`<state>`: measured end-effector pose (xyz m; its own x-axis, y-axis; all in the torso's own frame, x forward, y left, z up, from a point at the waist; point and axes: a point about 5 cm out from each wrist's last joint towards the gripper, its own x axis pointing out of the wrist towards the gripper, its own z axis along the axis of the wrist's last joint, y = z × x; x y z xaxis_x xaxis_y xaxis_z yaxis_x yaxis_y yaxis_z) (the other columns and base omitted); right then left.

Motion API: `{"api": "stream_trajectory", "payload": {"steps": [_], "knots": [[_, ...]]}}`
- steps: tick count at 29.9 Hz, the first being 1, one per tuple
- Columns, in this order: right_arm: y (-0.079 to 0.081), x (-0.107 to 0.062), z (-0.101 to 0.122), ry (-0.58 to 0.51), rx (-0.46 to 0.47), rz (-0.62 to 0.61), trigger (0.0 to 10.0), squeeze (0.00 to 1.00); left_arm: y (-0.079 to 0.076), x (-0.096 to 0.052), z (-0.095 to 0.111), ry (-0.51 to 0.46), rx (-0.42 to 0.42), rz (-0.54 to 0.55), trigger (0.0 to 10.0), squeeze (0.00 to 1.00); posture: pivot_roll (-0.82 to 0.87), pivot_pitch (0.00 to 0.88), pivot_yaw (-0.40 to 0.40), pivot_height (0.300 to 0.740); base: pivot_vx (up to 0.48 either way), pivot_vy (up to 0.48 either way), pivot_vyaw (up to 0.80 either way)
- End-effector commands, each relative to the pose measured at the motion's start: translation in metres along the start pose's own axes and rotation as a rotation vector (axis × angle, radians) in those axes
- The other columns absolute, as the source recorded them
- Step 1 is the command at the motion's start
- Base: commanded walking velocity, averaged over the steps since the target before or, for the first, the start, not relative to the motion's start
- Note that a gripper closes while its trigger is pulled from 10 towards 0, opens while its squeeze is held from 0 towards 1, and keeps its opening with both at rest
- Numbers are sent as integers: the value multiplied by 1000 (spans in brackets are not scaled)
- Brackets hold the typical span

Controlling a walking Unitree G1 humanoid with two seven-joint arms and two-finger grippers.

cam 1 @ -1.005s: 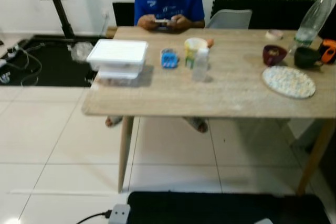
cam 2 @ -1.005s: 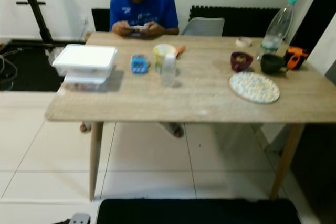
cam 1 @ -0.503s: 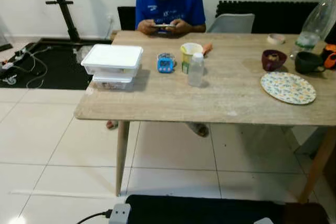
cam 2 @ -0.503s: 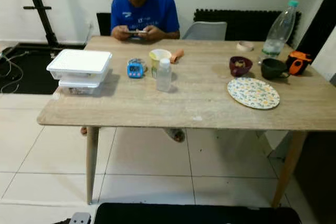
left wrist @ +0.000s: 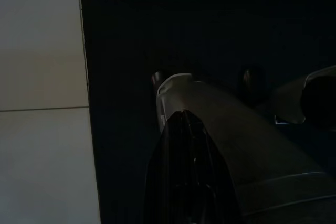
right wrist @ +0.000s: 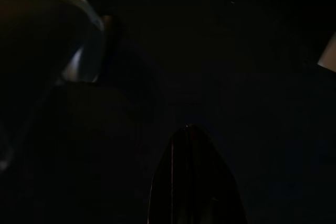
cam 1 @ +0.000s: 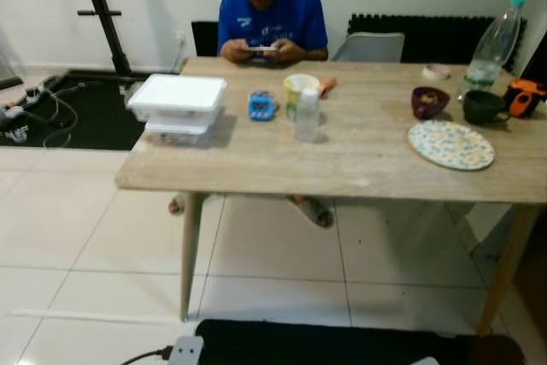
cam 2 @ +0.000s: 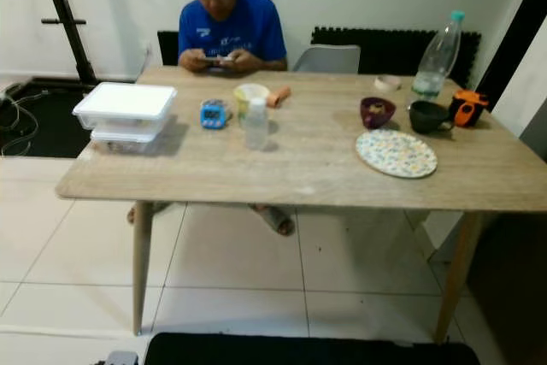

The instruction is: Restocking fridge

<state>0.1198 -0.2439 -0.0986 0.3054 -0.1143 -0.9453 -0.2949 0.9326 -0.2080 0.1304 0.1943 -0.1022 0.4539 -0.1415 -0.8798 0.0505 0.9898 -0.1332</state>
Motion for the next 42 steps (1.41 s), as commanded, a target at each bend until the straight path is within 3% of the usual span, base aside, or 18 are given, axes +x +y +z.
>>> {"api": "stream_trajectory", "payload": {"steps": [1, 9, 25, 32, 42], "knots": [[3, 0, 0, 0, 3, 4, 10000, 0, 0, 1, 2, -8, -7, 16, 10000, 0, -74, 25, -13, 740, 0, 0, 0], [1, 0, -2, 2, -5, 2, 10000, 0, -9, 4, 8, -22, 6, -8, 10000, 0, -74, 22, -16, 740, 0, 0, 0], [1, 0, 5, -11, -15, 6, 10000, 0, -5, 3, 9, -31, 23, -3, 10000, 0, -74, 17, -17, 740, 314, 0, 0], [1, 0, 6, -11, -12, 6, 10000, 0, -6, 3, 8, -17, 27, -1, 10000, 0, -74, 19, -16, 740, 0, 0, 0], [2, 0, 5, -11, -9, 7, 10000, 0, -7, 3, 7, -16, 31, -9, 10000, 0, -76, 20, -14, 740, 0, -438, 0]]}}
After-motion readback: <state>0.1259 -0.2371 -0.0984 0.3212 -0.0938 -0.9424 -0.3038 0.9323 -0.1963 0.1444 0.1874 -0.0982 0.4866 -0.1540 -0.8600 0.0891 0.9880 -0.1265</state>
